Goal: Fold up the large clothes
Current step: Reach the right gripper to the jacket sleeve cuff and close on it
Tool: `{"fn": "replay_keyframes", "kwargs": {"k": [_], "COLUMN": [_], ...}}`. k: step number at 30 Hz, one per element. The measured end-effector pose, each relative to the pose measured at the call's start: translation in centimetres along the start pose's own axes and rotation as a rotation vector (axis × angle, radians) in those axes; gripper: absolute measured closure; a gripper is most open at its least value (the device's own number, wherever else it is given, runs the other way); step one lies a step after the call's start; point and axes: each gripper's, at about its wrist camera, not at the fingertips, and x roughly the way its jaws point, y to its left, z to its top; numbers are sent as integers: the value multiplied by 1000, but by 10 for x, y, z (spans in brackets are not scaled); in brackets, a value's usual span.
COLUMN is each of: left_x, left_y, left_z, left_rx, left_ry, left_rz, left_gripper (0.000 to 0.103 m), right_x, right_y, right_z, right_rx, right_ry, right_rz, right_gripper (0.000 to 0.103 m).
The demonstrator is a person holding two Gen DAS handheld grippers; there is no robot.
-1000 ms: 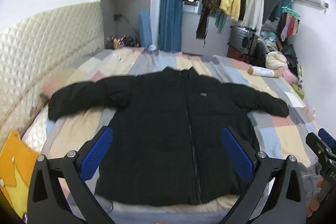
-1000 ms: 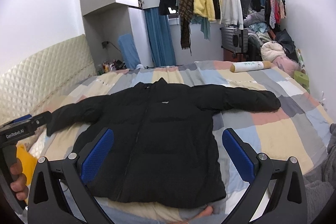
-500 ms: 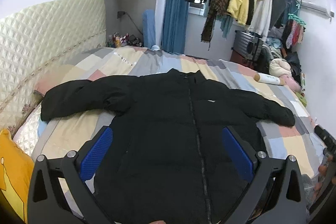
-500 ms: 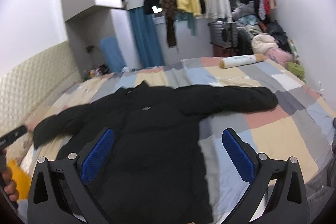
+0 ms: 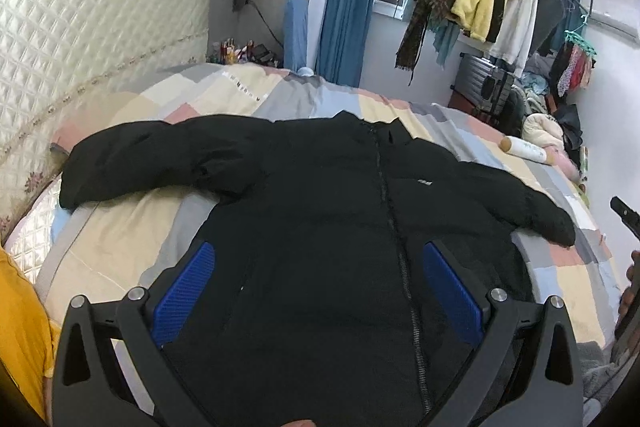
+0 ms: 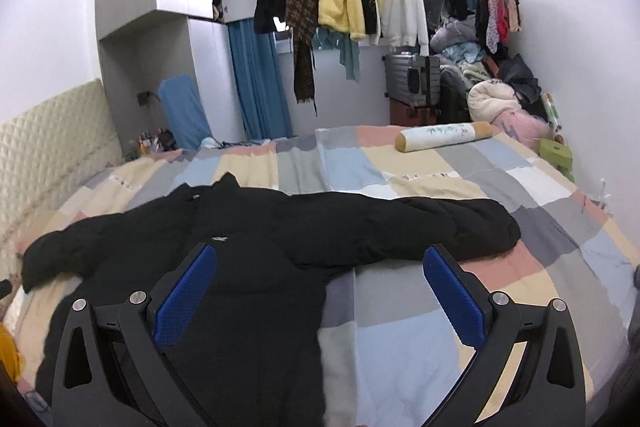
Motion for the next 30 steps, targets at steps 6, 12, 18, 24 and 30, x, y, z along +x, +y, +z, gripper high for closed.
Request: {"fn": "replay_keyframes", "kwargs": {"k": [6, 12, 18, 24, 30], "left_x": [14, 27, 50, 80, 105], "left_y": [9, 15, 20, 20, 12], "left_z": [-7, -9, -13, -19, -22], "left_rx": [-29, -48, -69, -83, -56], "left_ry": [12, 14, 50, 106, 147], "left_rz": [-24, -20, -19, 2, 42], "left_gripper": [0, 0, 0, 0, 0], "right_x": [57, 113, 160, 196, 214], "right_y": [-47, -123, -211, -272, -320], "right_z": [-3, -22, -59, -87, -83], "right_rx": [53, 227, 606, 870, 961], "right_ry": [42, 97, 129, 71, -78], "right_rz": [-136, -143, -34, -29, -92], "right_gripper": [0, 0, 2, 4, 21]}}
